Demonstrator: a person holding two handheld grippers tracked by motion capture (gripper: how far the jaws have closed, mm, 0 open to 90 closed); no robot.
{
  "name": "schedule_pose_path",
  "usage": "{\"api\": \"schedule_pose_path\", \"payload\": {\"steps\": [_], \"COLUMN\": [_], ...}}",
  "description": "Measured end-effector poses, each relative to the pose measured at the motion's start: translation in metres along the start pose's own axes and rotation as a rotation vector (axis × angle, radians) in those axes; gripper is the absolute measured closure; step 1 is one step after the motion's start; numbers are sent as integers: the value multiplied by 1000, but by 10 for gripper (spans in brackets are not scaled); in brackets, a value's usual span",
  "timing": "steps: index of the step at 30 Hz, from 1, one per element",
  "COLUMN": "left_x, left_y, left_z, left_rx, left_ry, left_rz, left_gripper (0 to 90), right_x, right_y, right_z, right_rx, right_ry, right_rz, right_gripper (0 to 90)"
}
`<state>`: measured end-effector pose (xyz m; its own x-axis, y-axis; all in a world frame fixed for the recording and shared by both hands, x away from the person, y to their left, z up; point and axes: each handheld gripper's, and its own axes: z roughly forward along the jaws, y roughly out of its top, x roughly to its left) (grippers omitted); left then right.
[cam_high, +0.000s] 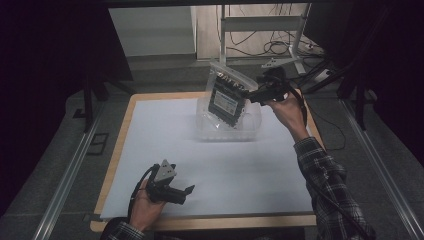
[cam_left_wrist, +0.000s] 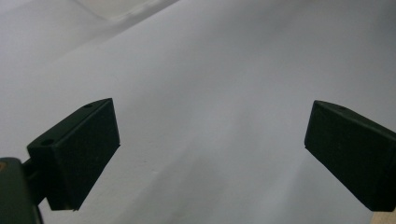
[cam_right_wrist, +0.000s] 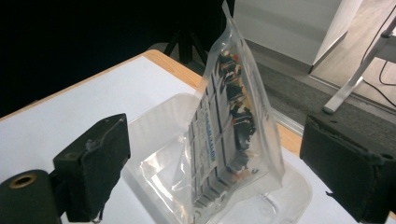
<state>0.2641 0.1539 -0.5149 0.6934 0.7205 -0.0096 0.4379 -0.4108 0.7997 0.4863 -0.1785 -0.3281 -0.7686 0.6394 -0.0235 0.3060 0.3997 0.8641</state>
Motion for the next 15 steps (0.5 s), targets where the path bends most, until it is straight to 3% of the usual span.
{"api": "schedule_pose_path", "payload": {"steps": [15], "left_x": [0], "left_y": [1], "left_z": [-1], "left_rx": [-22], "left_ry": [-21], "left_rz": [-27], "left_gripper": [29], "right_x": [13], "right_y": [-16], "right_z": [-17], "right_rx": [-3], "right_ry": [-4], "right_rz": [-5], "right_gripper": [36]}}
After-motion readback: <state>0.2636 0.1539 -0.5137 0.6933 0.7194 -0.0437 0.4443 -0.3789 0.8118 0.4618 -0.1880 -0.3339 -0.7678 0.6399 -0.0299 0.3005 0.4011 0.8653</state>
